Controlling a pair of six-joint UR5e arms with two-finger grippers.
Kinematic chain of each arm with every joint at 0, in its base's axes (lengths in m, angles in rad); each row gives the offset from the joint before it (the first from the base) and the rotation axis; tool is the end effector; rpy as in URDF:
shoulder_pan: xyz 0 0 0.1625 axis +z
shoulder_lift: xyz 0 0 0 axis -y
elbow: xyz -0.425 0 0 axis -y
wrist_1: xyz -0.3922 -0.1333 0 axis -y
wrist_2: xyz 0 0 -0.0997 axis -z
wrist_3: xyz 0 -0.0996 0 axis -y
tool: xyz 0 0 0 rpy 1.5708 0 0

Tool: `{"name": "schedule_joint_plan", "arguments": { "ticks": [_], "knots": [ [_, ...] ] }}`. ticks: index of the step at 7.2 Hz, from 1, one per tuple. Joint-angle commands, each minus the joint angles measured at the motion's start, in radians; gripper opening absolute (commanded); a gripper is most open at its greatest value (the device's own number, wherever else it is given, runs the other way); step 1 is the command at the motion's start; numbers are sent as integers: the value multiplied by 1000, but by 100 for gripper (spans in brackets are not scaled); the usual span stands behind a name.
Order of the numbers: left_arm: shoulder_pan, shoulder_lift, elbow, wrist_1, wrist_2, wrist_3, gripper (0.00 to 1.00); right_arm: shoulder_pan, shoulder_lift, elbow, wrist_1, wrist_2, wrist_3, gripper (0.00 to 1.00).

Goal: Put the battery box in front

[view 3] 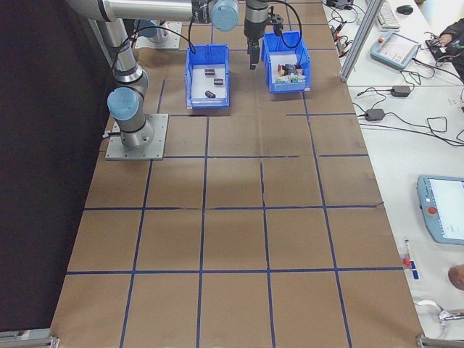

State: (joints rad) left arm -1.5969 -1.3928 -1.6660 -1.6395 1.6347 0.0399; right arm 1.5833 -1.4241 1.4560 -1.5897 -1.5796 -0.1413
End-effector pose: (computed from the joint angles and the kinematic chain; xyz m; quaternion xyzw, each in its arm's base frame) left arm -0.1378 -0.4132 0.5152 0.0328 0.9989 -0.0068 0.0320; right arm 0.1393 -0.5508 0.4695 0.0769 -0.9970 -0.0068 0.0040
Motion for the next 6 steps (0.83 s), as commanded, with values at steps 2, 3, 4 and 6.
{"name": "schedule_joint_plan", "arguments": {
  "ticks": [2, 3, 4, 6],
  "knots": [
    [-8, 27, -59, 1, -114, -461, 99, 73, 123, -143, 5, -5, -147, 100],
    [-9, 38, -90, 3, -113, -632, 99, 113, 135, -154, 5, -5, -152, 100],
    [-9, 44, -119, 1, -113, -793, 96, 160, 149, -169, -1, 1, -264, 100],
    [-40, 72, -187, 3, -127, -1147, 95, 242, 210, -215, -12, -3, -453, 100]
  ]
}}
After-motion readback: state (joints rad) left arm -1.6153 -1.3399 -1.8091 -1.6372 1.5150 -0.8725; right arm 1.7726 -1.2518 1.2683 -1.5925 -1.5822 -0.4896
